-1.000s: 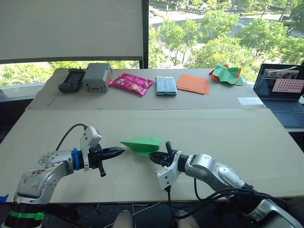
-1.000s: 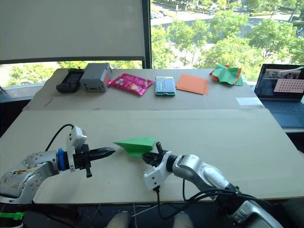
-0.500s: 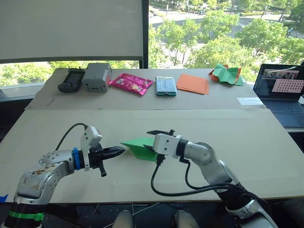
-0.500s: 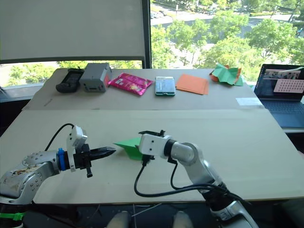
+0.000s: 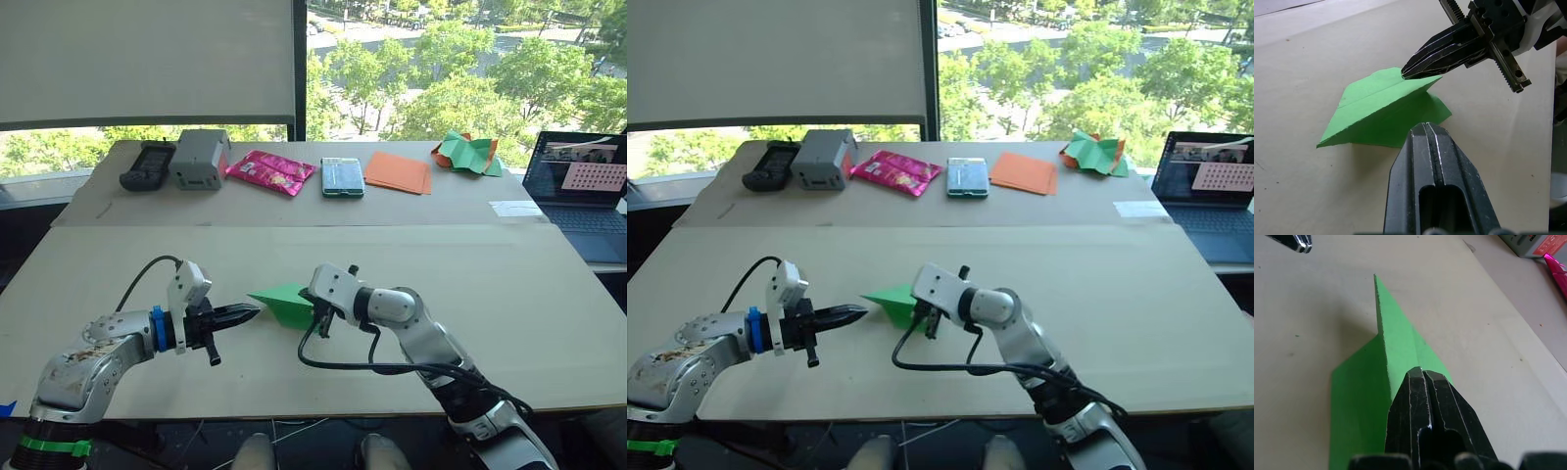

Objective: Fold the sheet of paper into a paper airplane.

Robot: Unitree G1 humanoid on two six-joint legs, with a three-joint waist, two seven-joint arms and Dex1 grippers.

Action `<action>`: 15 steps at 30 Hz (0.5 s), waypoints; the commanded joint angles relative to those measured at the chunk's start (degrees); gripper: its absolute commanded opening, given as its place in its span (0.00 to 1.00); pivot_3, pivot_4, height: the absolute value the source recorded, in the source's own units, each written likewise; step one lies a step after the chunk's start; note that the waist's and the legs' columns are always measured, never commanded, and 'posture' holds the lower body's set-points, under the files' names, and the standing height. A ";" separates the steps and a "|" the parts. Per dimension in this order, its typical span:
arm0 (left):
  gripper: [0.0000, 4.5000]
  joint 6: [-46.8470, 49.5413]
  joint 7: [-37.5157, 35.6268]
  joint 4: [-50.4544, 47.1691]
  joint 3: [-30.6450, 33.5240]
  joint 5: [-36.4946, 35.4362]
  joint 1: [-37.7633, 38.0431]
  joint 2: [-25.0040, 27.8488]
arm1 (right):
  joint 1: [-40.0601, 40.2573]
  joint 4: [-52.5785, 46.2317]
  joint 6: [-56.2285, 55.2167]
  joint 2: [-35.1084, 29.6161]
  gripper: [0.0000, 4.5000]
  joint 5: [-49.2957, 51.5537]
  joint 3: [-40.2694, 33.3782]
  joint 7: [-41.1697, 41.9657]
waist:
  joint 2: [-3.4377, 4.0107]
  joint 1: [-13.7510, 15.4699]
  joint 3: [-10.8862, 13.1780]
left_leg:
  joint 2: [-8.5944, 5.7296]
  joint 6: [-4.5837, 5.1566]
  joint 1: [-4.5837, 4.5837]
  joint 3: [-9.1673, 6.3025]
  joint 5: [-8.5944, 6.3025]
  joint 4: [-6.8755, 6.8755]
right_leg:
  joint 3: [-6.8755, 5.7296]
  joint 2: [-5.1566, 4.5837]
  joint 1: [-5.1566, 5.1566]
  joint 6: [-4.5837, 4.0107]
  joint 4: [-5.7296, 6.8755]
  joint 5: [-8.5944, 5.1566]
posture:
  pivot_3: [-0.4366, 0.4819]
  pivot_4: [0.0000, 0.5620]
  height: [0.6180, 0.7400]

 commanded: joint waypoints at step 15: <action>0.00 -8.57 6.82 13.28 -12.60 13.31 -15.86 -10.93 | 2.05 -8.41 10.49 2.32 0.01 5.66 -6.61 -4.34 | 0.09 0.35 -0.10 | -0.02 0.44 -0.12 -0.01 0.28 0.04 | 0.10 0.12 0.51 0.00 0.07 0.09 | 0.48 0.27 0.72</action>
